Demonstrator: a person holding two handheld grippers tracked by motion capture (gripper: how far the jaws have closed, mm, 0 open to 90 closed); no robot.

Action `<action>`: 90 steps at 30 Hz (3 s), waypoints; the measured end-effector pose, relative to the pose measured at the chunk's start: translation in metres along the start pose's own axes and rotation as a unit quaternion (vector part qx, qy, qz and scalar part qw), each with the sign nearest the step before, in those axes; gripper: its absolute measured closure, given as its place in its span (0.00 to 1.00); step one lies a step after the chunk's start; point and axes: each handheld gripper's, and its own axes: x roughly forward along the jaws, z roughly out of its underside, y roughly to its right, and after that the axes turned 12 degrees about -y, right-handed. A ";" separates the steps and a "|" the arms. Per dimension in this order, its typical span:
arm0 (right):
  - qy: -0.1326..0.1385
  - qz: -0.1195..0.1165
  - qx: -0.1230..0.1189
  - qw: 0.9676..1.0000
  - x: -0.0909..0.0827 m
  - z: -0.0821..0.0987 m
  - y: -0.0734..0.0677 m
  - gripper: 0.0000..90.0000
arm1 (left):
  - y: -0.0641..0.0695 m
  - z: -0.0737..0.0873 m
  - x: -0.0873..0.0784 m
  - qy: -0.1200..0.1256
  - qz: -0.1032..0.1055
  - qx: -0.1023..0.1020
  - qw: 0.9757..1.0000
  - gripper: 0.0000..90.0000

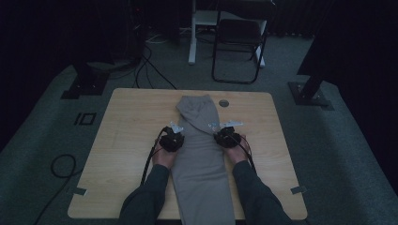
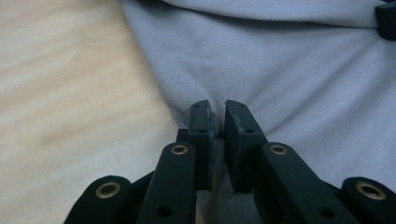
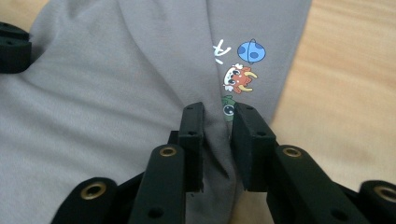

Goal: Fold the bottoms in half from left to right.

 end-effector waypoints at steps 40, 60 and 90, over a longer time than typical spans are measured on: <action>-0.027 0.059 -0.005 0.998 0.009 -0.021 -0.015 0.60 | 0.010 0.027 -0.013 0.021 0.019 -0.006 1.000 0.84; 0.003 0.054 0.042 0.998 -0.004 -0.011 0.008 0.63 | 0.002 0.014 -0.009 0.016 0.009 -0.019 1.000 0.72; -0.008 0.011 -0.021 1.000 -0.023 0.035 -0.027 0.66 | 0.015 0.044 -0.026 0.014 0.035 0.004 0.999 0.76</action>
